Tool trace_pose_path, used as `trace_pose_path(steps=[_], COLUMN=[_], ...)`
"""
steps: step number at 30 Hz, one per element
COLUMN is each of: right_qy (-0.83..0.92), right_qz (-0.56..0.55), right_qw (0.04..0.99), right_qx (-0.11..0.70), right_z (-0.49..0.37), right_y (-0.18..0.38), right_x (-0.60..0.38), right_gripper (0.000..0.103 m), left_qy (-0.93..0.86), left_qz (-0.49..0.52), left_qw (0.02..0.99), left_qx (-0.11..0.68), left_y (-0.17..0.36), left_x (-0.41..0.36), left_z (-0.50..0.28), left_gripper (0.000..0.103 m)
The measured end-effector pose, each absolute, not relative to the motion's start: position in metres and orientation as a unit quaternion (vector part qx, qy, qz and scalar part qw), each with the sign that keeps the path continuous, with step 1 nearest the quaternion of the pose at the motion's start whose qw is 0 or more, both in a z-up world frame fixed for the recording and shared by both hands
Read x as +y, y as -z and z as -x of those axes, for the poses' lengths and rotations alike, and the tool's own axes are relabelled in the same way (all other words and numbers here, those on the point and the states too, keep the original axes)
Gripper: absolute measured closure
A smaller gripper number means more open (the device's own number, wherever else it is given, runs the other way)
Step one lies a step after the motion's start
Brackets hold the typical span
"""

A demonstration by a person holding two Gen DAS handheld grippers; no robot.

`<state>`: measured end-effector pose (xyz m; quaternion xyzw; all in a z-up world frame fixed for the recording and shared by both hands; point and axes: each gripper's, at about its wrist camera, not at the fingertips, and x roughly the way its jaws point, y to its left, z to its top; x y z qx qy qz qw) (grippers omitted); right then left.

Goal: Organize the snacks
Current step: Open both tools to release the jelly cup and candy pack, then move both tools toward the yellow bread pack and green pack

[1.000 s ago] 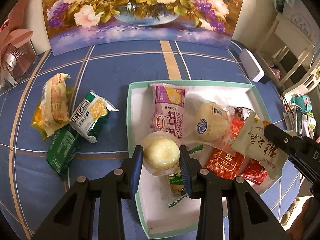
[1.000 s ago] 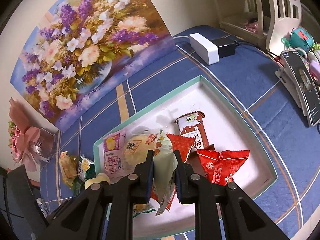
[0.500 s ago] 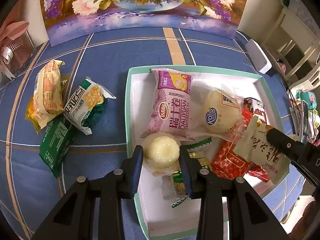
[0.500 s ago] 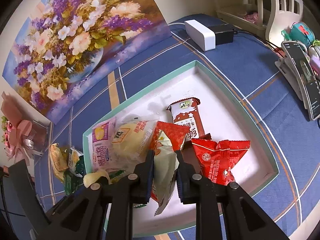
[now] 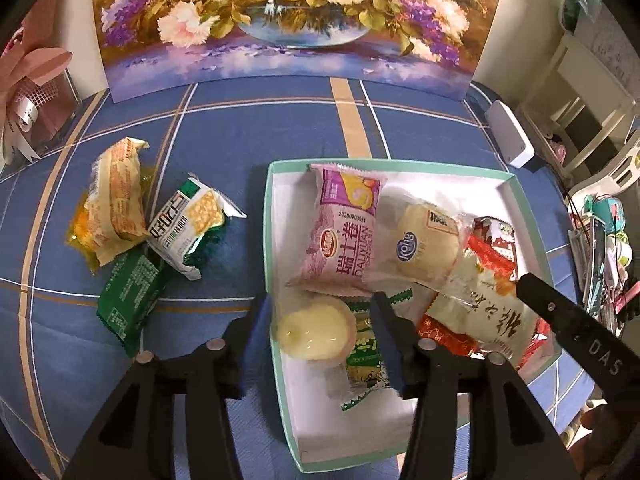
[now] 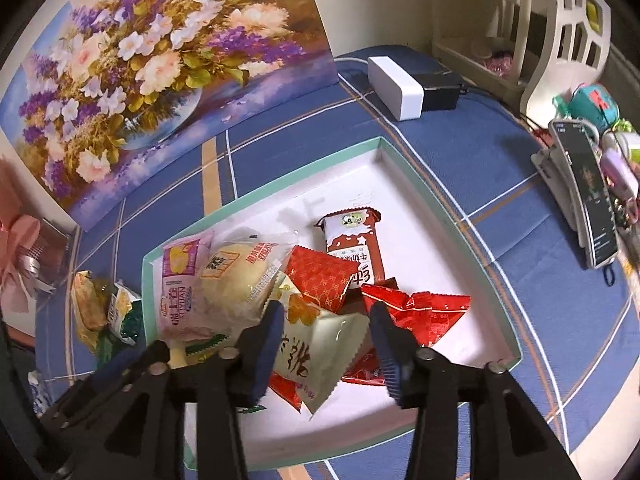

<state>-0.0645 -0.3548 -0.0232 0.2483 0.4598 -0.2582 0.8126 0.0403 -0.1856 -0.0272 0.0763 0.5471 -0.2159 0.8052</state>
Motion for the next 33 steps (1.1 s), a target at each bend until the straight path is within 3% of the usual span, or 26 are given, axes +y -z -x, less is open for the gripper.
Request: trace_pose_path(steps=[8, 14, 16, 33], right_qy=[0.248, 0.236, 0.227, 0.186], right_qz=[-0.203, -0.176, -0.177, -0.166], right_qw=[0.825, 0.834, 0.839, 0.849], right_qx=[0.466, 0.466, 0.462, 0.466], right_z=[0.053, 0.043, 0.040, 0.022], right_y=[0.016, 0.013, 0.012, 0.013], right_x=[-0.336, -0.317, -0.309, -0.268], right_gripper=[0.026, 0.011, 0.001, 0.000], left_qy=[0.171, 0.108, 0.090, -0.004], left_qz=[-0.071, -0.072, -0.072, 0.002], left_qw=[0.829, 0.846, 0.850, 0.866], left_qx=[0.528, 0.517, 0.514, 0.500], left_y=[0.013, 0.010, 0.011, -0.005], left_x=[-0.167, -0.137, -0.125, -0.022], left_z=[-0.048, -0.061, -0.066, -0.095], left_gripper=[0.022, 0.018, 0.014, 0.009])
